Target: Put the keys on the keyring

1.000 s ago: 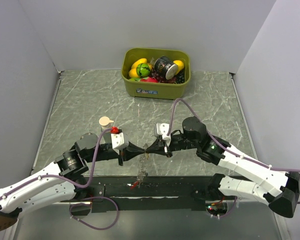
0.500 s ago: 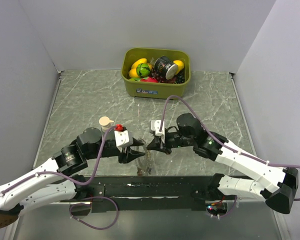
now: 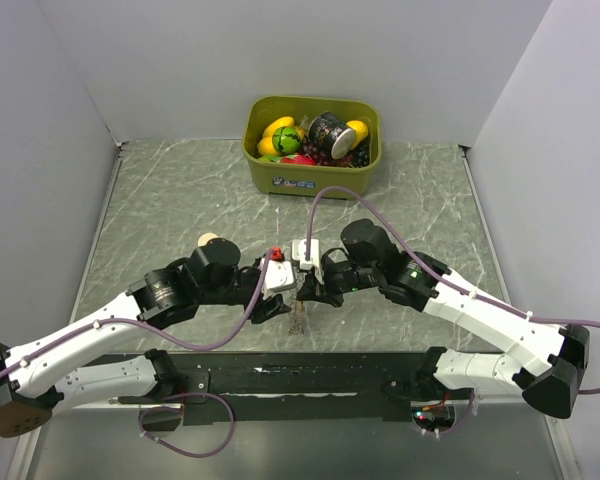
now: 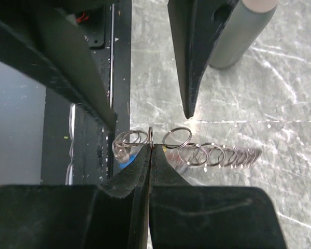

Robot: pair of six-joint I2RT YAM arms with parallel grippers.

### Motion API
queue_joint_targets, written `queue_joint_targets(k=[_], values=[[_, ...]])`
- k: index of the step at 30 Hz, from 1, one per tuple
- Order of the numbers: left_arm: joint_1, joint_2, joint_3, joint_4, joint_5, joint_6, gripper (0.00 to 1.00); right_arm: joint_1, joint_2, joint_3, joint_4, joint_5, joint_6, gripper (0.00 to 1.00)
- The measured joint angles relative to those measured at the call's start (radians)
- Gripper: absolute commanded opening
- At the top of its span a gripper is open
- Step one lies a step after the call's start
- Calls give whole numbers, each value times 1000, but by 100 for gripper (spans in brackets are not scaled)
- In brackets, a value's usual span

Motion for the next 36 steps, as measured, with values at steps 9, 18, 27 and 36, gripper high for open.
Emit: queue_joint_targets(k=[9,18,27,36], values=[[0,8,0,16,10,26,40,0,-4,0,-5,-10,-2,0],[0,10,0,80,34,21,26,0,-31,0,4,-13,-1,0],[0,43,0,92,67,23,1,-2,-39,-13,3,-7,2,0],[0,21,-38,161,65,0,1,-3,-72,-32,20,11,31,40]])
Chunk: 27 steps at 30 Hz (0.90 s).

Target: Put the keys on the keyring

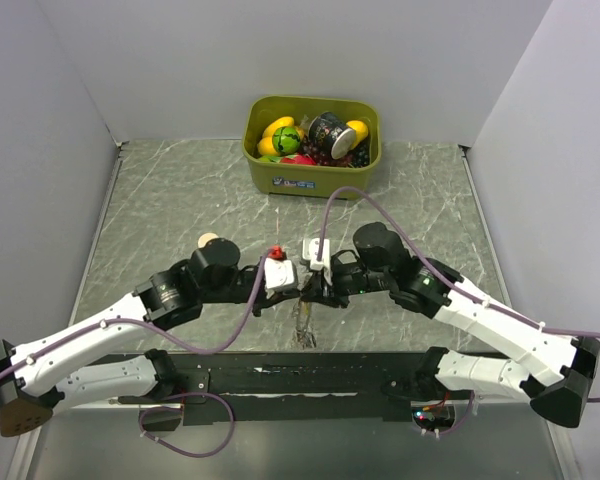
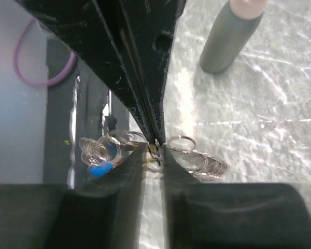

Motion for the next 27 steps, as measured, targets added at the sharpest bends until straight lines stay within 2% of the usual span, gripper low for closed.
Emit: queue_joint_targets(k=[1,4,7,15,18,23,27], values=[[0,-18,-20,20,-6,-8,1,0,-8,-5,14,3,11,51],[0,-82,-96,86,-20,-40,1,0,-44,-23,78,8,40,66],[0,-152,-178,172,-31,-77,1,-5,-87,-48,138,14,72,71],[0,-259,-316,442,-24,-141,1,-91,-141,-106,245,-36,151,67],[0,-276,-356,525,-2,-153,1,-103,-143,-132,264,-82,156,57],[0,-278,-378,604,34,-156,1,-108,-175,-172,301,-163,159,56],[0,-282,-383,648,57,-155,1,-113,-244,-216,341,-223,159,49]])
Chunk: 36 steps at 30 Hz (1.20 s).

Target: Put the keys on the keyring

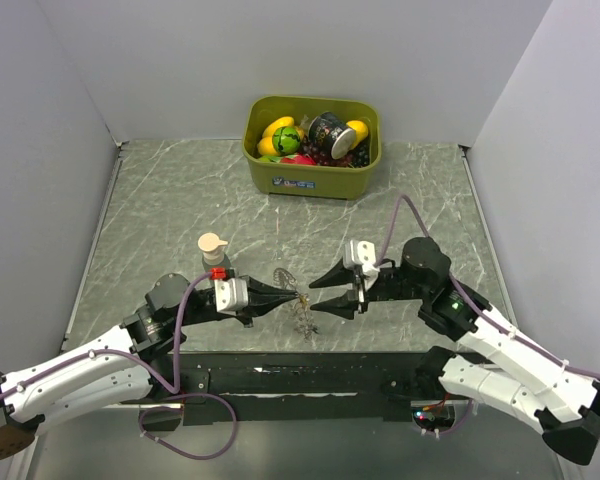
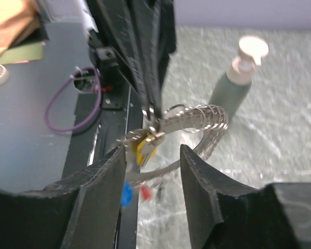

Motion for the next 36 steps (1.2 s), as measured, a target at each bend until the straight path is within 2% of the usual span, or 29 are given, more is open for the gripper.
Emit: queue_joint_targets(k=[9,11,16,17,18,36], values=[[0,0,-3,22,29,-1,1,0,16,-1,45,-61,5,47],[0,0,-3,22,35,-1,1,0,25,-1,54,-64,8,40],[0,0,-3,22,44,-1,1,0,43,-1,67,-69,12,12],[0,0,-3,22,44,0,1,0,45,-1,67,-70,13,2],[0,0,-3,22,43,0,1,0,45,-1,67,-70,14,0],[0,-8,-3,34,45,0,1,-7,70,-8,80,-90,-1,0]])
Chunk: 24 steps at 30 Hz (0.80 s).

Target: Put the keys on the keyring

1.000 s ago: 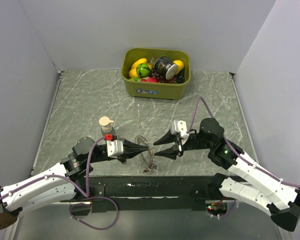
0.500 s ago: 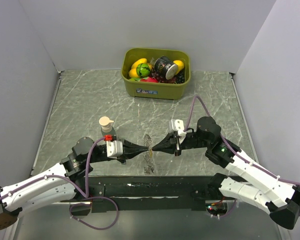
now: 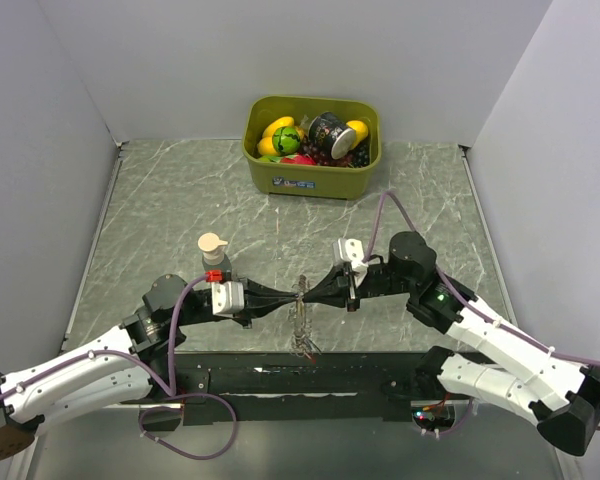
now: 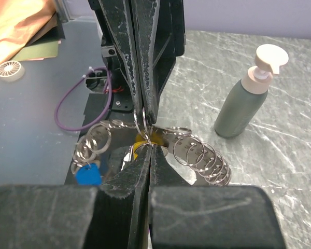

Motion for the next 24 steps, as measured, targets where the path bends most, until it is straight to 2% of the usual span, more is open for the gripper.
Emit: queue_joint_targets(k=[13,15,16,18,19,24], values=[[0,33,0,32,8,0,1,-2,35,0,-2,-5,-11,1],[0,35,0,34,7,1,1,-2,31,-1,-2,3,-11,10],[0,37,0,36,4,2,1,-2,24,-5,-2,10,-10,22],[0,42,0,37,0,4,1,-2,3,-19,-1,34,-7,37],[0,45,0,38,0,5,1,-2,-7,-27,0,49,-7,49],[0,77,0,48,-1,5,1,-5,-67,-66,-3,145,-11,75]])
